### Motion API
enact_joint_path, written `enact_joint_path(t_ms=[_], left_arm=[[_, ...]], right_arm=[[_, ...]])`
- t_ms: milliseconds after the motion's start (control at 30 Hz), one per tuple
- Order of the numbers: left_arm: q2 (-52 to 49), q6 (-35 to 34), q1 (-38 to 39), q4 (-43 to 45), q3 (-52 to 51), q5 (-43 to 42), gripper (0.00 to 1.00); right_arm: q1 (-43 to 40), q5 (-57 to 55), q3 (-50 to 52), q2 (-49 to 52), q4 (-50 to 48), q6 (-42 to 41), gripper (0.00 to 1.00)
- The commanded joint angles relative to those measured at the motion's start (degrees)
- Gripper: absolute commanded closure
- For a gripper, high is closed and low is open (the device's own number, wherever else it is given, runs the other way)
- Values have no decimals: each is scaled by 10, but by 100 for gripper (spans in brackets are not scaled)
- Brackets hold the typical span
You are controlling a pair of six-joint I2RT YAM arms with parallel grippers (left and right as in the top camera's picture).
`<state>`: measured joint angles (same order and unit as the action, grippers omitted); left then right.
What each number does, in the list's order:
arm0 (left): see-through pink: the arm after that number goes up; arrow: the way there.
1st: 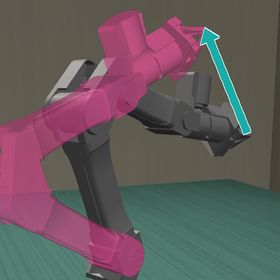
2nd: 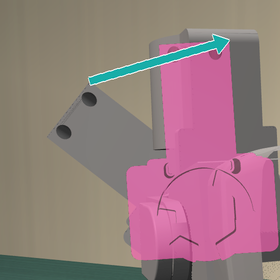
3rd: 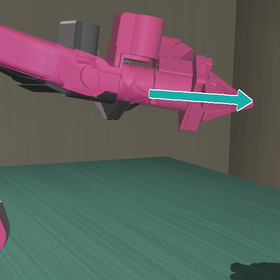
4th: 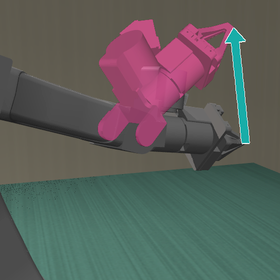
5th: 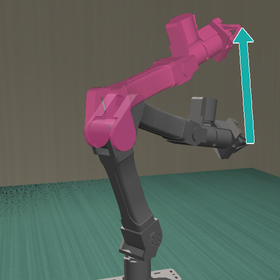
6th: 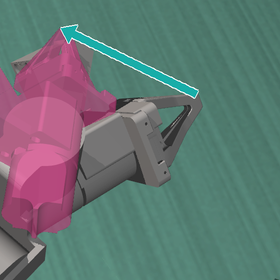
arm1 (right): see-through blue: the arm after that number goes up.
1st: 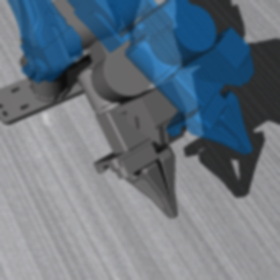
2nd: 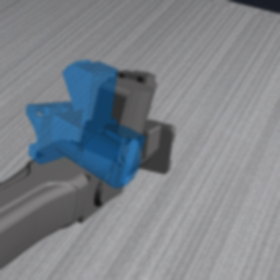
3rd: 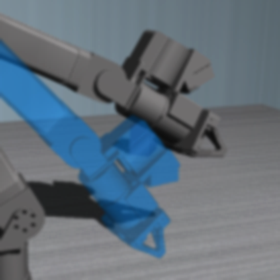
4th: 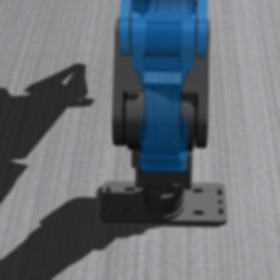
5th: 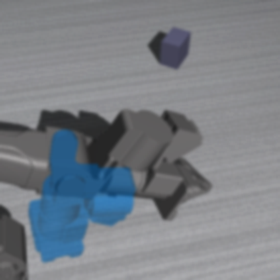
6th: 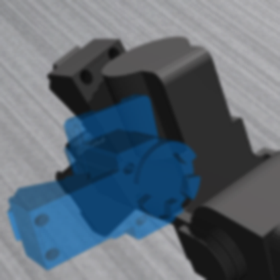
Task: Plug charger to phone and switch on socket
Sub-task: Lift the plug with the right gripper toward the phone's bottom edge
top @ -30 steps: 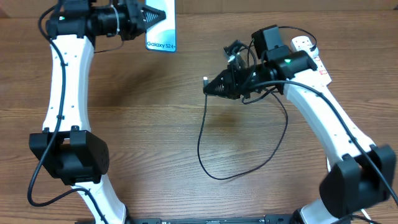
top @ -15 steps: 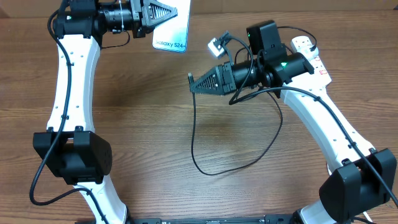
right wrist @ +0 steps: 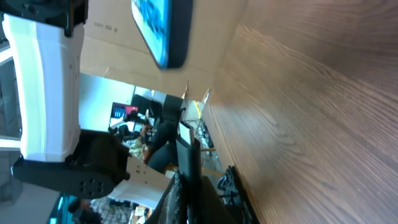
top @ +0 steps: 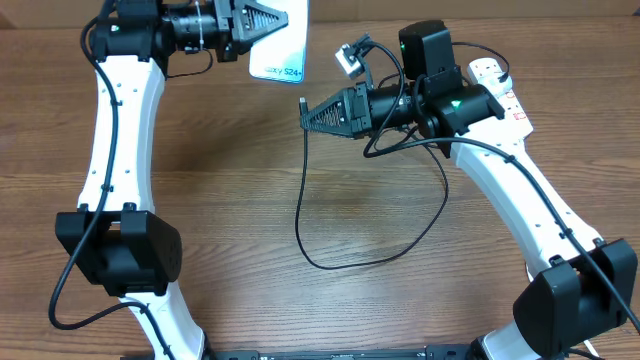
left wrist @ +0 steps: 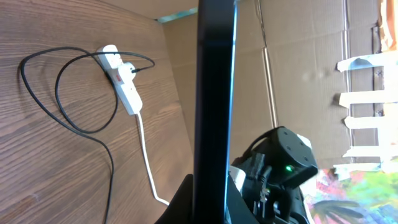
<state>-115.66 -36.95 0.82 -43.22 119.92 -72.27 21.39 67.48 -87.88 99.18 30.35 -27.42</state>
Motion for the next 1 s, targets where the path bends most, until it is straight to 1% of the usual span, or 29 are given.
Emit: enact_joint_path(t_ms=[0, 167, 333, 467, 967], left_arm=[[-3, -10, 11, 4, 2, 12, 96], [-3, -12, 21, 4, 2, 23, 96], [-3, -12, 23, 4, 2, 24, 96], [-3, -12, 23, 4, 2, 24, 96], [-3, -12, 23, 4, 2, 22, 96]], right_arm=[[18, -11, -11, -5, -16, -29, 96], [27, -53, -11, -5, -21, -43, 96], [27, -54, -11, -5, -38, -45, 96], [27, -54, -11, -5, -54, -63, 96], [25, -54, -11, -5, -71, -78, 96]])
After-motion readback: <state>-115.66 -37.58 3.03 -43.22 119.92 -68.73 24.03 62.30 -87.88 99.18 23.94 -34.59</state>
